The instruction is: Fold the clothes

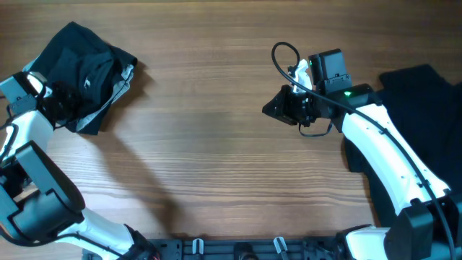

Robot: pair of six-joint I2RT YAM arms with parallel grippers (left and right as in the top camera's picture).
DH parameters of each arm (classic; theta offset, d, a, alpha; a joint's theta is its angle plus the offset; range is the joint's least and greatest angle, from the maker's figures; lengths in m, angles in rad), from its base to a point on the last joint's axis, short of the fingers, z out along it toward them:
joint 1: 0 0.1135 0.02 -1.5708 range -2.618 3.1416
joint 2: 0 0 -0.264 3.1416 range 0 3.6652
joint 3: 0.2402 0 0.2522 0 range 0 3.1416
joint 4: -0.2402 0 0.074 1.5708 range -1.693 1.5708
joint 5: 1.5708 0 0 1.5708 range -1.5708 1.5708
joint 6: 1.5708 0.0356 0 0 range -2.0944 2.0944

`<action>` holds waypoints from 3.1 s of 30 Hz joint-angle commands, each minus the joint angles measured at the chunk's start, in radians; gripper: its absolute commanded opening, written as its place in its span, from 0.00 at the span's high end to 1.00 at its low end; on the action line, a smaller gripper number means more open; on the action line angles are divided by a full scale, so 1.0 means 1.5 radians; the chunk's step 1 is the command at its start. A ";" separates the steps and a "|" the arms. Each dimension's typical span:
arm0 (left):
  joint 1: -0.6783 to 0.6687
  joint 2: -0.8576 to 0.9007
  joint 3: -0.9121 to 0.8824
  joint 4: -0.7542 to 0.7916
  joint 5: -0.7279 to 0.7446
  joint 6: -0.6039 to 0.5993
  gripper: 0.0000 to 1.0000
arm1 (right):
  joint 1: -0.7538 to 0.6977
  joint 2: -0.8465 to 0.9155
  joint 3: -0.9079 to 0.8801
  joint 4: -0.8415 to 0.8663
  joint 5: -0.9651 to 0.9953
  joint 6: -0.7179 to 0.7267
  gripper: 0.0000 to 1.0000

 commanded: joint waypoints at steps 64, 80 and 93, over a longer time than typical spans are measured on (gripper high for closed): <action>-0.330 -0.681 0.383 -0.807 -0.217 0.304 0.00 | -0.114 -1.022 -0.761 0.469 0.410 -0.368 0.00; -0.330 -0.681 0.383 -0.824 -0.227 0.304 0.00 | -0.114 -1.020 -0.761 0.469 0.410 -0.368 0.00; -0.442 -0.813 -0.067 -0.254 -0.241 0.299 0.00 | -0.114 -1.020 -0.761 0.469 0.410 -0.368 0.00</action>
